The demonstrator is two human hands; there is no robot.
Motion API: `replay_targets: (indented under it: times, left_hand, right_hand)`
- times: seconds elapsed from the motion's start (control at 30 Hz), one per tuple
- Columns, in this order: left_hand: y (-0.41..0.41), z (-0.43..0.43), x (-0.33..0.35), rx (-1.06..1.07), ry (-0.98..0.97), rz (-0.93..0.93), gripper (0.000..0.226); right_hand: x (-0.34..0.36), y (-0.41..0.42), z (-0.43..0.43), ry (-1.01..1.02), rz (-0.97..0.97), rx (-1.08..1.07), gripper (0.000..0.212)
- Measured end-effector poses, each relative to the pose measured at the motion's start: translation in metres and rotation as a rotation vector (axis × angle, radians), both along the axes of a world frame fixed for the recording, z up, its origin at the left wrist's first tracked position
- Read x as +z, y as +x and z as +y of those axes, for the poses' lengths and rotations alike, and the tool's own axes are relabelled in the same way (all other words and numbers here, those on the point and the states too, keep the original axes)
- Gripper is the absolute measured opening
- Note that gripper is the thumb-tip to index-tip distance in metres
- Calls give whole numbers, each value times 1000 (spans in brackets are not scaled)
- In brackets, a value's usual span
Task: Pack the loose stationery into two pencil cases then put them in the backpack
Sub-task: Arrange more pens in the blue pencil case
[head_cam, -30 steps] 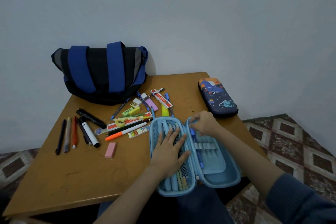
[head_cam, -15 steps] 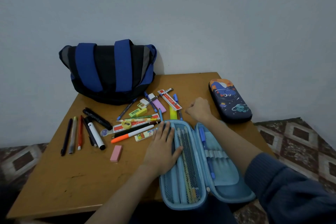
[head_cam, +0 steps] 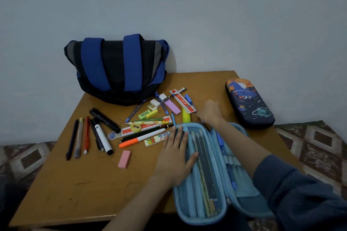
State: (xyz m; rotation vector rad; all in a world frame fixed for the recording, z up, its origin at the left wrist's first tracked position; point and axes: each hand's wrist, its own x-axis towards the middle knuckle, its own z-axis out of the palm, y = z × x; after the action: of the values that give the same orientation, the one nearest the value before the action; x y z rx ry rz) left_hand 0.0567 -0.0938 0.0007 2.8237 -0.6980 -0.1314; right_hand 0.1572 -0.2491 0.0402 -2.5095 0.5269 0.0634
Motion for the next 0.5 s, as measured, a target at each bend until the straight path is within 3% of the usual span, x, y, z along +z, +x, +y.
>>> replay_targets:
  times: [0.1, 0.27, 0.4, 0.5]
  left_hand:
    - [0, 0, 0, -6, 7, -14, 104]
    - [2, -2, 5, -18, 32, -3, 101]
    - [6, -1, 8, -29, 106, 21, 77]
    - [7, -1, 14, -19, 120, 42, 72]
  right_hand:
    - [4, -4, -6, -66, 1, 14, 17]
    - [9, -6, -13, -174, 29, 32, 16]
    - [18, -9, -23, -188, 4, 41, 14]
    - [21, -15, -33, -167, -17, 31, 9]
